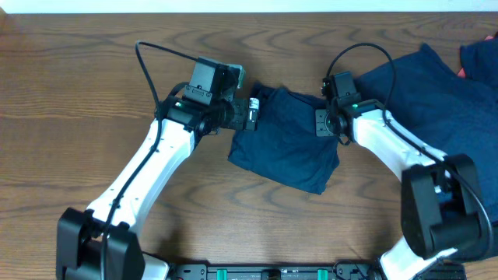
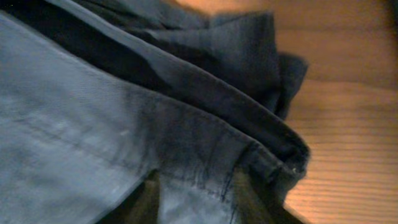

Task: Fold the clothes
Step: 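Grasp the folded trousers' left edge with the left gripper, then carry the folded trousers to the upper left table corner with left gripper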

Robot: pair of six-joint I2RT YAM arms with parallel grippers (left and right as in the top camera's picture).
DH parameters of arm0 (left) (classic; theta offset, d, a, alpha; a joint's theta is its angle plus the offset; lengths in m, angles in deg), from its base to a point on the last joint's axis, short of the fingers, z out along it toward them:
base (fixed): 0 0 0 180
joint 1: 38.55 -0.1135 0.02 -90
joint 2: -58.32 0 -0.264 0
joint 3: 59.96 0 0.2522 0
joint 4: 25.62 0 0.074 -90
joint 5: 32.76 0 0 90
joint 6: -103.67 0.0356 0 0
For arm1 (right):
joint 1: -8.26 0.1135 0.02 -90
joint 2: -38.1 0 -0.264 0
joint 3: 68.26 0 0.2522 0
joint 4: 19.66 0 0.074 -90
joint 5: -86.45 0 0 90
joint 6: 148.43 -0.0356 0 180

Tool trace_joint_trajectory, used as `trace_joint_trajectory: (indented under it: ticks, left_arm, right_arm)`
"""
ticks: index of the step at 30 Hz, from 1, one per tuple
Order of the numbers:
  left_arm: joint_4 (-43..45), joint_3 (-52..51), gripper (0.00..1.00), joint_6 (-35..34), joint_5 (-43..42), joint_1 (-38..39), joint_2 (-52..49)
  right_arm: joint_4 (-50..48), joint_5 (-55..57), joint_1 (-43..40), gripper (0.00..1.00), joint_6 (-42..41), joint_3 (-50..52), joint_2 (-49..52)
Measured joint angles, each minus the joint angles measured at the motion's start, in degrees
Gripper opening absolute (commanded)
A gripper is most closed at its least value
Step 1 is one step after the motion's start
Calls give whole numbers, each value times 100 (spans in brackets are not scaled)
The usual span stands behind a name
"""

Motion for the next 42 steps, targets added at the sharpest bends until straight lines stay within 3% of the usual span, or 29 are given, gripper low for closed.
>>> trace_joint_trajectory:
  ticks: [10, 24, 25, 29, 31, 33, 34, 42]
  left_arm:
    - [1366, -2, 98, 857, -844, -155, -1375]
    - [1646, 39, 99, 1001, -1314, -127, -2398]
    - [1655, 57, 97, 1008, -1360, -111, -2415]
    - [1628, 103, 59, 1005, -1552, 2, -2511]
    - [1585, 103, 27, 973, -1681, 44, -2562]
    - [1567, 101, 10, 994, -1790, 74, -2614]
    - [1552, 98, 6, 968, -1843, 83, -2621]
    - [1467, 2, 6, 590, -1558, -334, -2260]
  right_arm:
    - [363, 0, 0, 51, 24, -31, -1517]
    - [739, -50, 0, 52, 24, -31, -1637]
    - [750, -57, 0, 51, 24, -31, -1637]
    - [815, -76, 0, 51, 24, -31, -1637]
    - [833, -87, 0, 52, 24, -31, -1637]
    - [837, -87, 0, 51, 24, -31, -1637]
    - [839, -87, 0, 51, 24, -31, -1637]
    - [979, -90, 0, 52, 24, -31, -1637]
